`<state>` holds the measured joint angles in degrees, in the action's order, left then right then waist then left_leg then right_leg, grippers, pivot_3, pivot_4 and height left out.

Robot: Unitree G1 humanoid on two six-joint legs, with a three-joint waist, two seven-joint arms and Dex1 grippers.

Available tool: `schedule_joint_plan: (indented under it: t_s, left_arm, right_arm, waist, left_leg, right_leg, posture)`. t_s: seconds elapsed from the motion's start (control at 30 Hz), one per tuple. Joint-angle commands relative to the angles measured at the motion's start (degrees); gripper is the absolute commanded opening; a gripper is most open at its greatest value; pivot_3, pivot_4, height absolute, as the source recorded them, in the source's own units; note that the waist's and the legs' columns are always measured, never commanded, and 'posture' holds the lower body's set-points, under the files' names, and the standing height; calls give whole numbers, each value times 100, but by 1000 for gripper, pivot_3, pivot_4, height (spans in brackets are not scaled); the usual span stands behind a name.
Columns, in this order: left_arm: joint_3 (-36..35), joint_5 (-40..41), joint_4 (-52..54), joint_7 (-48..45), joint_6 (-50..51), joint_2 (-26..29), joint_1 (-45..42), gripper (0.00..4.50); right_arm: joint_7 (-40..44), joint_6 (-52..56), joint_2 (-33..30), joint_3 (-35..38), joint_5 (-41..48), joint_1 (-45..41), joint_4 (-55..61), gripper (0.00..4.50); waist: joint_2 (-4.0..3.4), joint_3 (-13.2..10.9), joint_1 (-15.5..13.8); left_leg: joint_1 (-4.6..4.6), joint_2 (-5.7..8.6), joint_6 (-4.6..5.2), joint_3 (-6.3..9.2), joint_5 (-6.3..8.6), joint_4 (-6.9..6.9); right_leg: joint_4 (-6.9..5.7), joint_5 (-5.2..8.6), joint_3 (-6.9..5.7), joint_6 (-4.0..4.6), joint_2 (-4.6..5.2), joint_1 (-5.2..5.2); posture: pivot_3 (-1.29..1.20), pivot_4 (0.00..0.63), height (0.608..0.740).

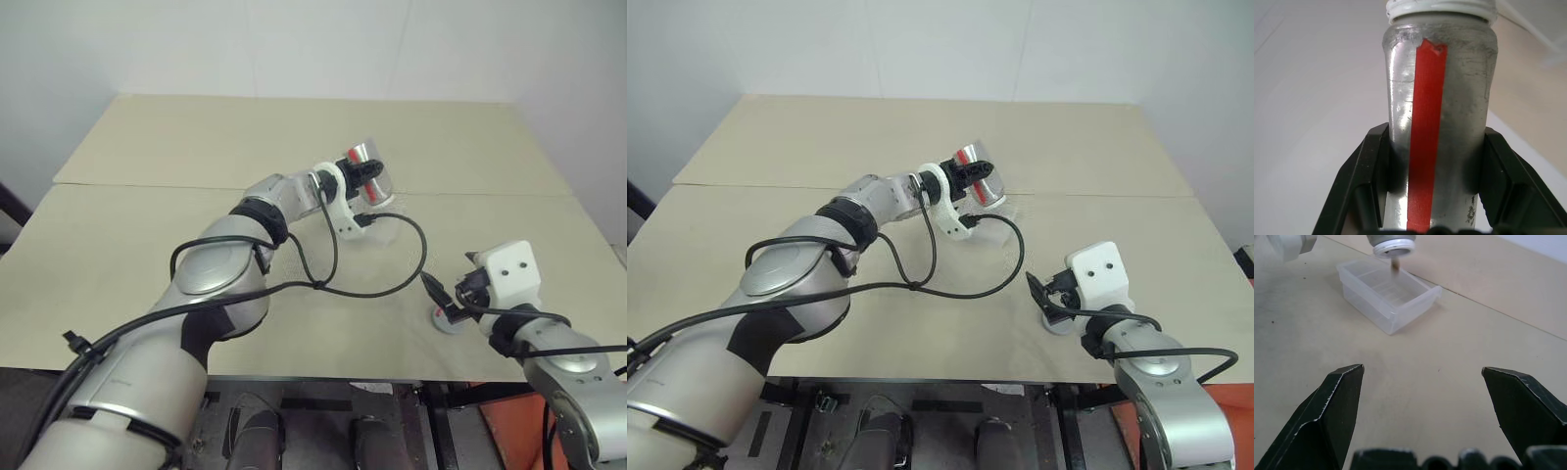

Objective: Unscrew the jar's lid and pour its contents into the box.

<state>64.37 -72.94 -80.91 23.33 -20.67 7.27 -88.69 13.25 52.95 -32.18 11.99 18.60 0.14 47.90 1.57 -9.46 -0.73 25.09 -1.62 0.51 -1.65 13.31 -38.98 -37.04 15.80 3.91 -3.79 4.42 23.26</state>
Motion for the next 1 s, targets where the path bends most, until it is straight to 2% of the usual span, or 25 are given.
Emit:
schedule_joint_plan:
  t_s: [0.03, 0.1, 0.2, 0.37, 0.57, 0.67, 0.7, 0.73, 0.87, 1.0]
  left_arm:
    - [183, -223, -13, 111, 221, -21, -299, 2135]
    - [353, -405, -22, 194, 333, -18, -312, 2135]
    - [30, -105, -32, -23, 273, 3, -293, 2135]
    - [-1534, 1416, 1, -982, -120, 92, -13, 2135]
    - [-4084, 3921, 177, -2666, -244, 182, 541, 2135]
    - [-6359, 6381, 471, -4162, 84, -15, 1001, 2135]
    - [-6929, 7013, 612, -4505, 235, -71, 1159, 2135]
    - [-7194, 7310, 731, -4715, 304, -95, 1290, 2135]
    - [-7525, 7779, 1395, -4974, 779, -176, 2034, 2135]
    - [-7430, 7637, 2148, -4211, 256, -276, 2895, 2135]
  right_arm:
    - [-51, -18, -18, 148, -67, -138, 174, 4472]
    - [-40, -41, -58, 86, -114, -197, 104, 4472]
    - [-46, -49, -14, 60, -121, -273, 35, 4472]
    - [-43, -91, 8, 36, -166, -258, 6, 4472]
    - [-4, -158, 60, 69, -234, -222, -34, 4472]
    - [72, -238, 64, 94, -195, -346, -133, 4472]
    - [104, -275, 62, 95, -179, -407, -198, 4472]
    - [131, -304, 57, 94, -169, -447, -254, 4472]
    - [291, -550, -105, -75, -325, -618, -659, 4472]
    - [437, -715, -110, -149, -319, -846, -946, 4472]
  waist:
    - [0, 0, 0]
    - [0, 0, 0]
    - [0, 0, 0]
    - [-1, 1, 2]
    - [-3, 2, 31]
    - [-5, 3, 28]
    - [-5, 3, 29]
    - [-6, 4, 33]
    - [-8, 5, 50]
    - [-8, 5, 58]
  left_leg:
    - [0, 0, 0, 0, 0, 0]
    - [0, 0, 0, 0, 0, -1]
    - [0, 0, 0, 0, 0, -1]
    - [1, 0, 0, 0, 0, -3]
    - [-2, -4, -2, 1, -4, -10]
    - [-1, -4, -2, 2, -7, -17]
    - [-1, -4, -2, 2, -8, -19]
    - [-1, -5, -2, 3, -8, -25]
    - [-8, -2, 0, 8, -9, -29]
    - [-8, -2, 0, 10, -9, -30]
  right_leg:
    - [0, 0, 0, 0, 0, 0]
    - [-2, 0, 0, 0, 0, 0]
    - [-3, 0, 0, 0, 0, 0]
    - [-5, 0, 0, 0, 2, 1]
    - [-17, -1, 0, 1, 0, 1]
    - [-22, -1, -1, 2, 1, 1]
    - [-22, -1, -1, 2, 2, -1]
    - [-27, -2, -2, 2, 2, -1]
    - [-66, -2, -2, 3, 1, -9]
    - [-70, -2, -2, 2, 2, -8]
  posture:
    - [0, 150, 740]
    - [0, 150, 740]
    - [0, 150, 740]
    - [0, 150, 740]
    - [0, 150, 740]
    - [0, 150, 740]
    - [0, 150, 740]
    - [0, 150, 740]
    - [0, 150, 740]
    - [0, 150, 740]
